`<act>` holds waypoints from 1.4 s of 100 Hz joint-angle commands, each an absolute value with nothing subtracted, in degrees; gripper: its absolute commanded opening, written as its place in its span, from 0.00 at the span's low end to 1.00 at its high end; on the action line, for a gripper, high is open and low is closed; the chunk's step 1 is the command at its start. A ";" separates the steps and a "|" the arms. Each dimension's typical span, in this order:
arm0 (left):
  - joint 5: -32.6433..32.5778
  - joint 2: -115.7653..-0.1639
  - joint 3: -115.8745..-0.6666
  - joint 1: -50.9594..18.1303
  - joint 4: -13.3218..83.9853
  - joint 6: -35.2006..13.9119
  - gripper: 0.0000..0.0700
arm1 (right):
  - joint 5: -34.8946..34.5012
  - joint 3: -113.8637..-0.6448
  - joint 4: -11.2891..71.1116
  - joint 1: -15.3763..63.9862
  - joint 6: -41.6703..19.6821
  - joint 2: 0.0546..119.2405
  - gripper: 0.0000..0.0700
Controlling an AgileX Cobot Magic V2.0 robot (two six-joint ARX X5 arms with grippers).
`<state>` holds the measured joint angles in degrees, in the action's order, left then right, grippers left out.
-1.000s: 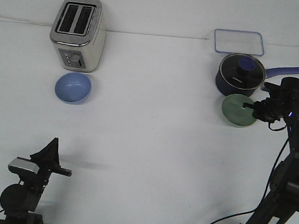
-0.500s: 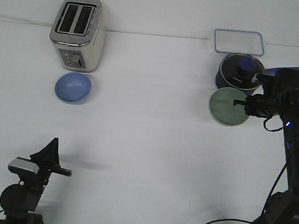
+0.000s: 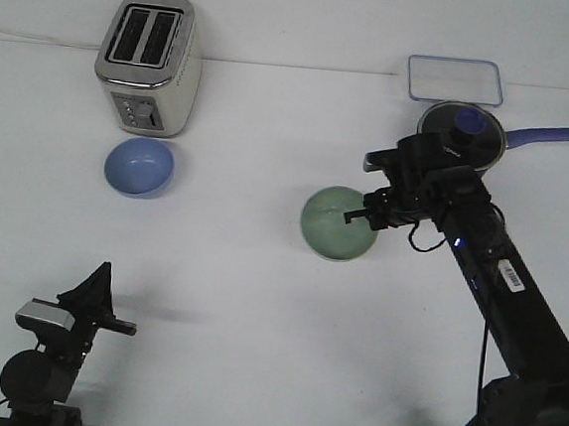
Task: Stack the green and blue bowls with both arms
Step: 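Carry the green bowl with the right gripper toward the table center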
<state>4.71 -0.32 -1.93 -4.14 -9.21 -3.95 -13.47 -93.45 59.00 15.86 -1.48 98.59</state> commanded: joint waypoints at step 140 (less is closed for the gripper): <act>4.64 -0.19 -0.80 -4.10 -9.96 -3.27 0.02 | -10.31 -89.21 48.38 27.42 -10.52 110.00 0.00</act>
<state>4.69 -0.32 -1.93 -4.14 -9.23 -3.95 -10.28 -88.33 48.51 26.92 -9.93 107.87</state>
